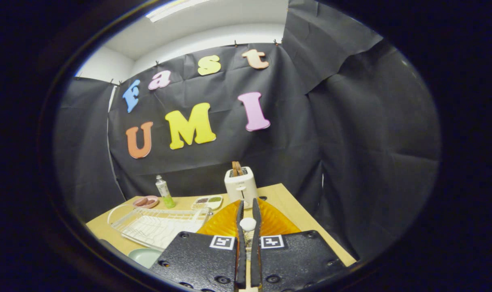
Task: Take the plate from the dish rack, then take the spoon from the basket and place it into the plate.
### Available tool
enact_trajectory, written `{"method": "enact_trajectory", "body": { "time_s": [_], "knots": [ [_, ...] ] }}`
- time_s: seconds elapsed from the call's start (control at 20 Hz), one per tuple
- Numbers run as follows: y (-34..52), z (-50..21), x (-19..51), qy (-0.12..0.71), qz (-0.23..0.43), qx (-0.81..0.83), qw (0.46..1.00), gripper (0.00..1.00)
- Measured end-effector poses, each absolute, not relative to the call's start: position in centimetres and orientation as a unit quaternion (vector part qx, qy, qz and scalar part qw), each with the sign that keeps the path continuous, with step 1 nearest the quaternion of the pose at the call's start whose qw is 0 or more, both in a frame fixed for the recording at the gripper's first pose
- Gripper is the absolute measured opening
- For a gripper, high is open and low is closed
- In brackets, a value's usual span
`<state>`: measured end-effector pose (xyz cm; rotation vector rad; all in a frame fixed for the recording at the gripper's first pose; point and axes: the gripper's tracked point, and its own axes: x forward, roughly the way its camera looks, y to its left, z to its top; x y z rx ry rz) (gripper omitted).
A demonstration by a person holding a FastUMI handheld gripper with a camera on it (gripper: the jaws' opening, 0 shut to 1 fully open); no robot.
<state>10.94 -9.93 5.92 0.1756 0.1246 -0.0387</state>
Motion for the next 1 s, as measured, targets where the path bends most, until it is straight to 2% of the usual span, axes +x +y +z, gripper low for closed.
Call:
{"method": "enact_trajectory", "body": {
  "time_s": [0.1,0.4,0.8,1.0],
  "knots": [
    [-7.6,7.6,9.2,0.062,0.01,0.081,0.995,0.1],
    [2.4,9.7,6.5,0.109,0.155,0.099,0.977,0.1],
    [11.9,4.2,5.8,0.194,0.284,0.04,0.938,0.1],
    [15.4,0.3,5.2,0.263,0.343,0.024,0.902,0.1]
  ]
}}
